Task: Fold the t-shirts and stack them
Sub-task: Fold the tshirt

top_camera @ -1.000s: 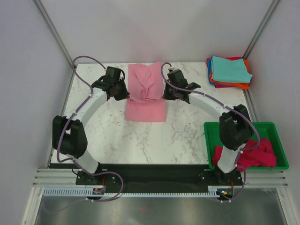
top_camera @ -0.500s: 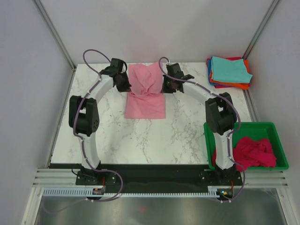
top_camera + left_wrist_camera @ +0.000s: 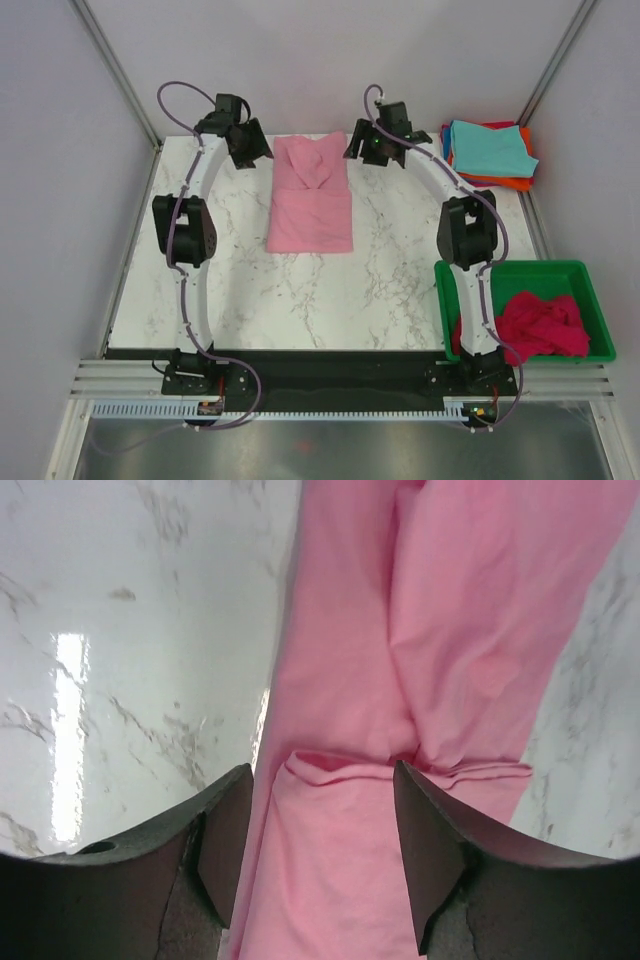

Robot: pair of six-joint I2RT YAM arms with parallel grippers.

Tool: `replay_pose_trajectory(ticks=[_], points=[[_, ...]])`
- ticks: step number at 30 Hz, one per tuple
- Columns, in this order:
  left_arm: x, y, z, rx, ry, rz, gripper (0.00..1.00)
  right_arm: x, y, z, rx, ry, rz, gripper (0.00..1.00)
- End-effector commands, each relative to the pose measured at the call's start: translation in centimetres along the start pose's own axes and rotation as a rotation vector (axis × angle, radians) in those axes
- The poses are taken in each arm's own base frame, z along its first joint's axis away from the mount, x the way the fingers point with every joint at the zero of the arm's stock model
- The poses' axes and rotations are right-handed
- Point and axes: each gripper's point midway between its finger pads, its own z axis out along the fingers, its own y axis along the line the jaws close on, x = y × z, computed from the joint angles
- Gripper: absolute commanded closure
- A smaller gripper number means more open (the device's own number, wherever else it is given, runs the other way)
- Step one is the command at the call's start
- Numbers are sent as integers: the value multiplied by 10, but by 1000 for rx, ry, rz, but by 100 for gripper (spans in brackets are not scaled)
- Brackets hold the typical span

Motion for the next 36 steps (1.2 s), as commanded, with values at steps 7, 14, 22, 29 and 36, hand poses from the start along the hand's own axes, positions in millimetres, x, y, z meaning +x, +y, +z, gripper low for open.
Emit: replay_pose_trajectory(ticks=[7, 14, 22, 29, 36], points=[[28, 14, -76, -2, -5, 22, 35, 21, 25, -84, -148, 16, 29, 27], [118, 35, -97, 119, -25, -51, 36, 152, 10, -98, -189, 171, 138, 29], [165, 58, -91, 147, -69, -112, 36, 204, 9, -83, -174, 239, 163, 30], [174, 64, -75, 159, -92, -162, 35, 219, 4, -64, -151, 272, 162, 39], [189, 58, -52, 197, -54, -162, 39, 227, -3, -57, -131, 287, 155, 46]])
